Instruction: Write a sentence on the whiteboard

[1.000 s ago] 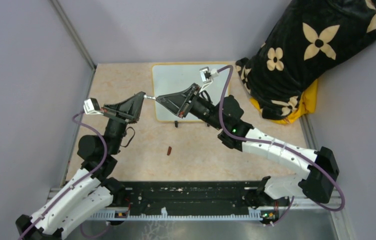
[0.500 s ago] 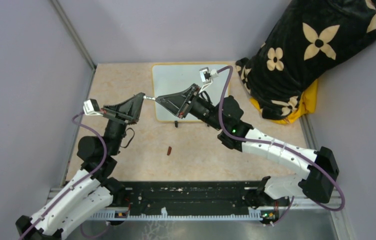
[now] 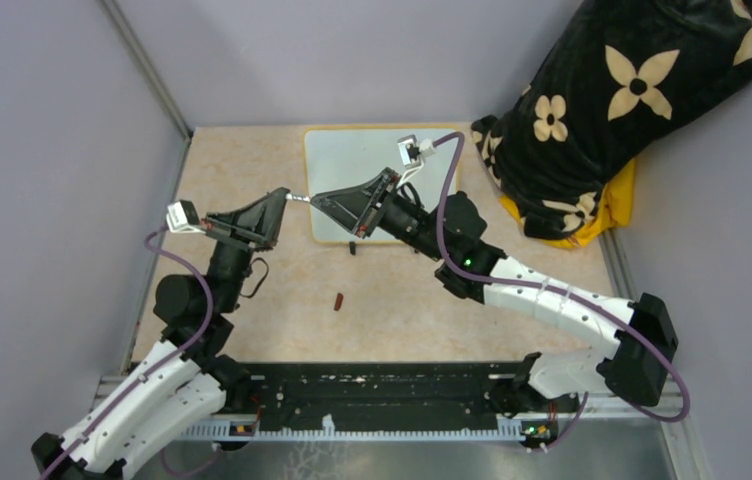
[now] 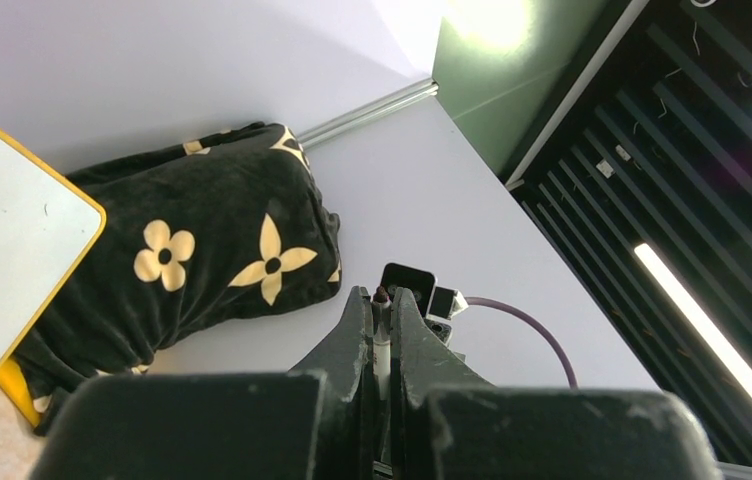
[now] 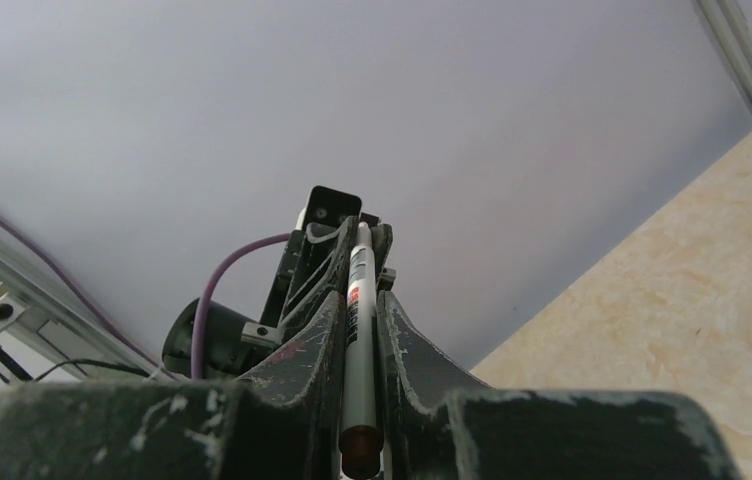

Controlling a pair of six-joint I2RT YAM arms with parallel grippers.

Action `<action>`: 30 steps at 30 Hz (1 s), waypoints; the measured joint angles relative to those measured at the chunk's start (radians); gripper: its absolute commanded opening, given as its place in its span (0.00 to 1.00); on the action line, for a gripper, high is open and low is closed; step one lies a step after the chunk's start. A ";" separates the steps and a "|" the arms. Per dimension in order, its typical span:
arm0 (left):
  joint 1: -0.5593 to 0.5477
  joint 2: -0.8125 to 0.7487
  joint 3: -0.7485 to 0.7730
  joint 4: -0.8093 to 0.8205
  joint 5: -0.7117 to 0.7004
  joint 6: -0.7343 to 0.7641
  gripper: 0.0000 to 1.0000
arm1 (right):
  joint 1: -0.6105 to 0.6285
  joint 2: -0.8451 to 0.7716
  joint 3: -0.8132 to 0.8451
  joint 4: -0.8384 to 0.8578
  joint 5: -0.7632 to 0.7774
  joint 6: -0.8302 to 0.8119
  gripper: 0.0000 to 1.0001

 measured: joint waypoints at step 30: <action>0.000 -0.019 -0.004 -0.025 0.000 0.000 0.00 | 0.006 0.000 0.000 0.005 0.007 0.000 0.28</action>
